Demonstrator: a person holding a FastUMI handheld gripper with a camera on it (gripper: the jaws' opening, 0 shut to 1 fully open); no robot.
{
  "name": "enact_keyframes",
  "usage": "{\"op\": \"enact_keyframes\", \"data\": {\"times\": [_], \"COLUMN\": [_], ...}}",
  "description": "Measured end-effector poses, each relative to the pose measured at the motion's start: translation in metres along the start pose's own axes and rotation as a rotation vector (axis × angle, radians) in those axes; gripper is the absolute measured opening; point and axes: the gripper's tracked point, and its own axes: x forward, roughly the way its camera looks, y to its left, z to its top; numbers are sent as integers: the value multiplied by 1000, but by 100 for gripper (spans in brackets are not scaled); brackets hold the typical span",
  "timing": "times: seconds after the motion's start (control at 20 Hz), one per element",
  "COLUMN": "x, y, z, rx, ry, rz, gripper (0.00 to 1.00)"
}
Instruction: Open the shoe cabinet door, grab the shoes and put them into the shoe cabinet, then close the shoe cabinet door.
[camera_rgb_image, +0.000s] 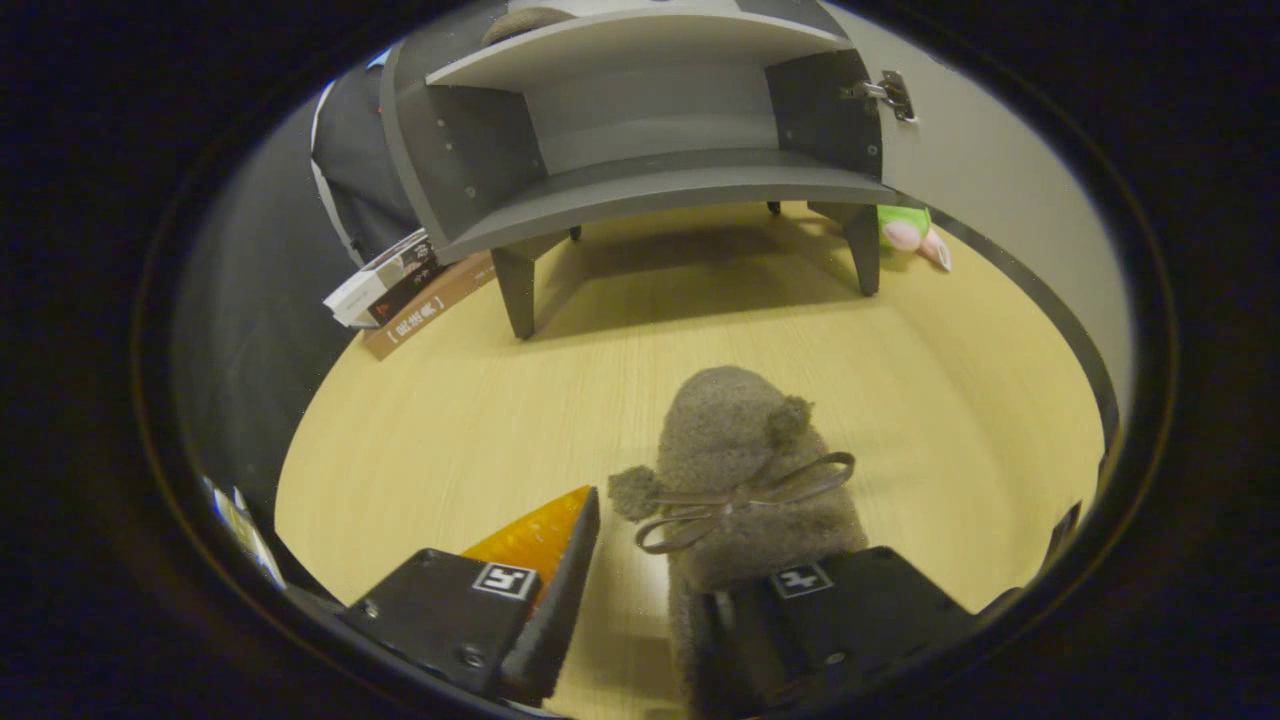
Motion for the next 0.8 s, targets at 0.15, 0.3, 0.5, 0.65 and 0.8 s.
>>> {"op": "enact_keyframes", "data": {"times": [0.15,0.3,0.5,0.65,0.8], "x": [-2,-11,-44,-88,-137], "y": [-3,2,12,24,37], "z": [-1,-4,6,26,54], "rx": [13,18,-24,-28,-50], "ry": [16,48,17,-42,-115], "rz": [23,57,88,114,133], "gripper": [33,11,8,8,8]}}
